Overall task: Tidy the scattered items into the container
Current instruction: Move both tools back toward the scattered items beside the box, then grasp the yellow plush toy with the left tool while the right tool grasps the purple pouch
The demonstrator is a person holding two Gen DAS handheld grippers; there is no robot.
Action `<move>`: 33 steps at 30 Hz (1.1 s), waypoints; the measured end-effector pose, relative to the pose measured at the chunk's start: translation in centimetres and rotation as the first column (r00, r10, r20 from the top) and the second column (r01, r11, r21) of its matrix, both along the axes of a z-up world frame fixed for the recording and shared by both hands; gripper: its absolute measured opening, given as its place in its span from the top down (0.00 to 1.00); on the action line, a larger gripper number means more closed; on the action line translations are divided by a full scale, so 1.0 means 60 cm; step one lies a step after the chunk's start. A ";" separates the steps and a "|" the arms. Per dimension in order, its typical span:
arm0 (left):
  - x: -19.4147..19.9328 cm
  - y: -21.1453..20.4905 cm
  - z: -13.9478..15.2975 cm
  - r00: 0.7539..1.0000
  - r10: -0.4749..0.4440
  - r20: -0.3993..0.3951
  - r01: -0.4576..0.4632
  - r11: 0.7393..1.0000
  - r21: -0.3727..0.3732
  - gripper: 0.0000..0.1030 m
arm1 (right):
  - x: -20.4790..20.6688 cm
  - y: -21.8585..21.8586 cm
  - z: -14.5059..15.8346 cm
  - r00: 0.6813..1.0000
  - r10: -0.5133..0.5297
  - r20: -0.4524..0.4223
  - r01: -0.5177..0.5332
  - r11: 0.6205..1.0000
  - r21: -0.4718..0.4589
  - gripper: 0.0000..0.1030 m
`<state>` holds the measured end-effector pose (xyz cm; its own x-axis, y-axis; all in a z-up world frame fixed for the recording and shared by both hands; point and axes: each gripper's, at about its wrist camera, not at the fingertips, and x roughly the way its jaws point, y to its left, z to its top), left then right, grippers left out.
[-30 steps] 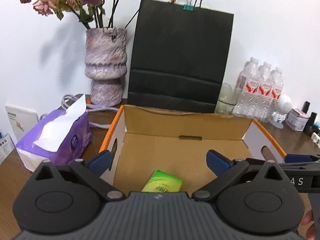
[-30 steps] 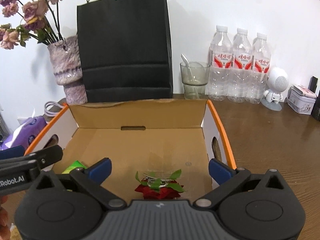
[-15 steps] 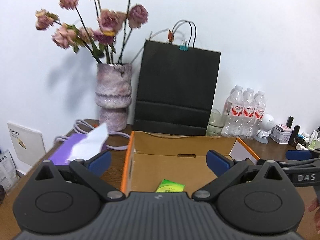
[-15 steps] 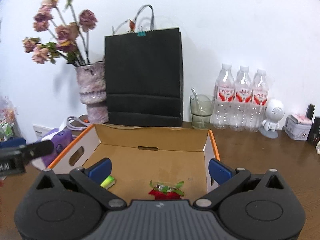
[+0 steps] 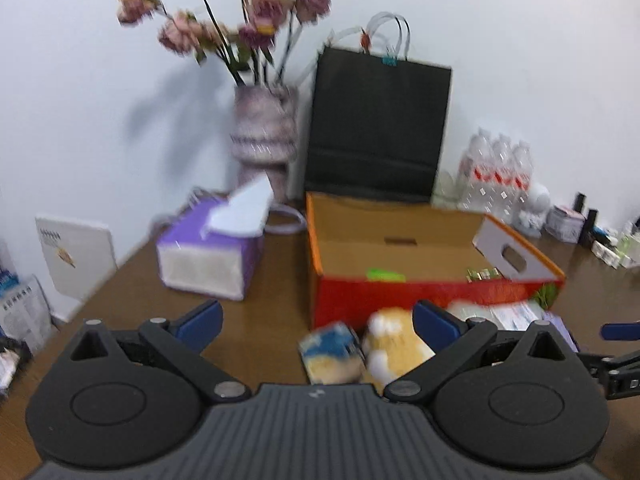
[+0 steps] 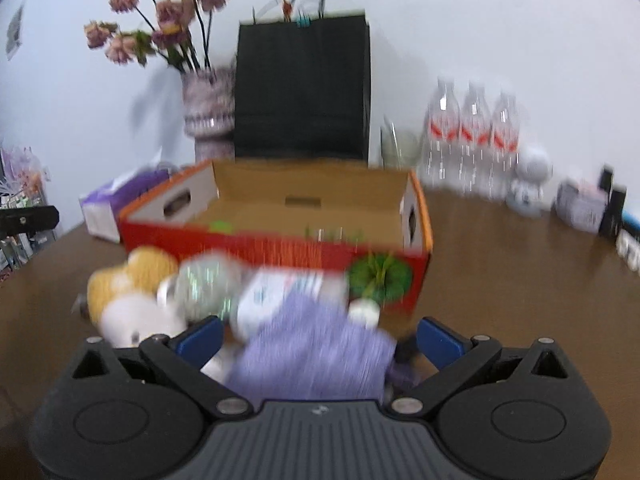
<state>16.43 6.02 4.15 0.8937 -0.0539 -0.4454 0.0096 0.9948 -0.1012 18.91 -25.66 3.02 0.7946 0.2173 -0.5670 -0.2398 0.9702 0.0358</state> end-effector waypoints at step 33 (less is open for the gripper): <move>0.011 -0.052 -0.045 0.992 -0.104 -0.067 0.085 0.966 -0.242 0.53 | -0.048 -0.022 -0.006 0.995 -0.026 0.096 0.007 0.982 0.191 0.91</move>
